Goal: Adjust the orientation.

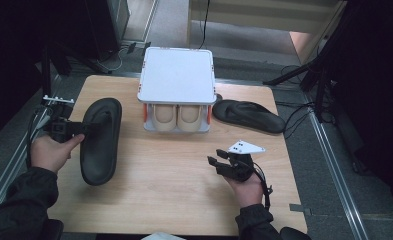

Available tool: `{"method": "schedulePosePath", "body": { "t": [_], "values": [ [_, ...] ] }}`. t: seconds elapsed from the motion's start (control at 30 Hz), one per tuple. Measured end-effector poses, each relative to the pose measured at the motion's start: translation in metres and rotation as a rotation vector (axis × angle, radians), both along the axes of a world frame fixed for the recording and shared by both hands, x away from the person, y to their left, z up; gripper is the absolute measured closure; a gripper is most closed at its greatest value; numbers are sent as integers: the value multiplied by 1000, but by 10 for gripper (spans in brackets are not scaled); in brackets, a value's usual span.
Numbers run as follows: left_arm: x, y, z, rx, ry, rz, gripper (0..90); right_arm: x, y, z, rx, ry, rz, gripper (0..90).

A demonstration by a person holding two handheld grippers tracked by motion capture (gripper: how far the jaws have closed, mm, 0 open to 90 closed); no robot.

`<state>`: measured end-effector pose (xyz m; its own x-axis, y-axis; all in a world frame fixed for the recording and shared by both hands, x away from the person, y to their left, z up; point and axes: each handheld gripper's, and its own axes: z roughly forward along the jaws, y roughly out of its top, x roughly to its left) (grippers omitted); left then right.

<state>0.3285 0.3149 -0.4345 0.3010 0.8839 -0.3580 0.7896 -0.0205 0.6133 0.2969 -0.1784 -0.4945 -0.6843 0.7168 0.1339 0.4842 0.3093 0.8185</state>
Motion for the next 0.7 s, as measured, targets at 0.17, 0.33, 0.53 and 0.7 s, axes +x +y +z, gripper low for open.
{"method": "schedulePosePath", "body": {
  "t": [0.17,0.33,0.53,0.7],
  "values": [
    [-12,-31,-2,-3,4,-70,701,0,-3,1,3,-5,-12,551],
    [-26,-58,-8,-31,6,-126,700,0,-6,2,6,-8,-25,550],
    [-31,-93,-17,-29,8,-182,699,0,-9,3,10,-8,-39,551],
    [-33,-119,-33,-37,27,-230,699,0,-11,3,5,-16,-42,551]
  ]
}}
